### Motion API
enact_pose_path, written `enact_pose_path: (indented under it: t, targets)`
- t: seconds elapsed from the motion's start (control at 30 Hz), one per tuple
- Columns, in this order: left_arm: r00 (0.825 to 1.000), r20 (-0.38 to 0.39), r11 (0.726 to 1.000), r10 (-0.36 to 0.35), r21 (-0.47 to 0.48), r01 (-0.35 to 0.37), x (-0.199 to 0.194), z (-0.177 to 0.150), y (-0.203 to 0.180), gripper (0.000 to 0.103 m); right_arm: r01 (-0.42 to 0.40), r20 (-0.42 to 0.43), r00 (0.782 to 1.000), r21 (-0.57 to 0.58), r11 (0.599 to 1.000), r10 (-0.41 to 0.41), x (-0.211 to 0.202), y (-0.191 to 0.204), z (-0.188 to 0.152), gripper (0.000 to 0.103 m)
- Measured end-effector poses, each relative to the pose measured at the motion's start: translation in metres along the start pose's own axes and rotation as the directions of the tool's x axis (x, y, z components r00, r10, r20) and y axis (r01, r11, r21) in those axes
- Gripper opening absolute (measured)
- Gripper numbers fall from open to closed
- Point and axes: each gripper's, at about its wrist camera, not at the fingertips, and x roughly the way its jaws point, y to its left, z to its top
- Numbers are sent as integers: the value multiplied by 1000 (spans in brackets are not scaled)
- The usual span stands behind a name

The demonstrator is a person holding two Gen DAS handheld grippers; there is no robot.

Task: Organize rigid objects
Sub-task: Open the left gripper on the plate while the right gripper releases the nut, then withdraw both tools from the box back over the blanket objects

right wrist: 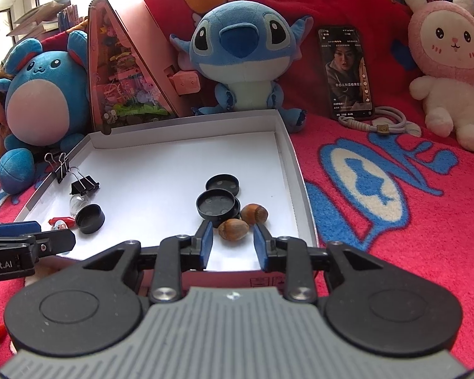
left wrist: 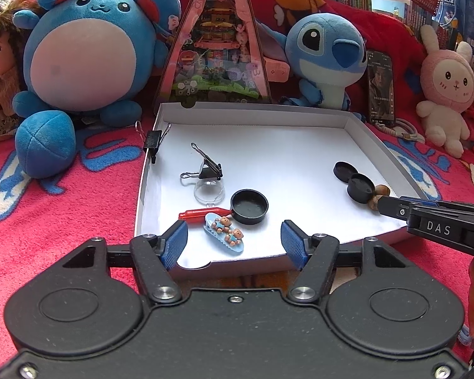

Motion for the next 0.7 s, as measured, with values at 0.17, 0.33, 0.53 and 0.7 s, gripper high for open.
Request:
enact_pose_path:
  t: [0.17, 0.33, 0.53, 0.7]
  targets:
    - [1000, 25, 1000, 0, 15, 0, -15, -4, -1, 79, -9, 19, 1000, -4, 1000, 9, -12, -2, -3, 54]
    - [999, 47, 999, 2, 50, -5, -30, -12, -4, 82, -23, 43, 999, -27, 999, 24, -26, 2, -7, 60]
    - [999, 48, 999, -18, 40, 16, -43, -19, -3, 83, -30, 70, 997, -69, 997, 35, -40, 9, -14, 69]
    - [998, 55, 999, -22, 42, 20, -53, -26, -2, 83, -30, 86, 996, -90, 995, 38, -50, 11, -20, 77]
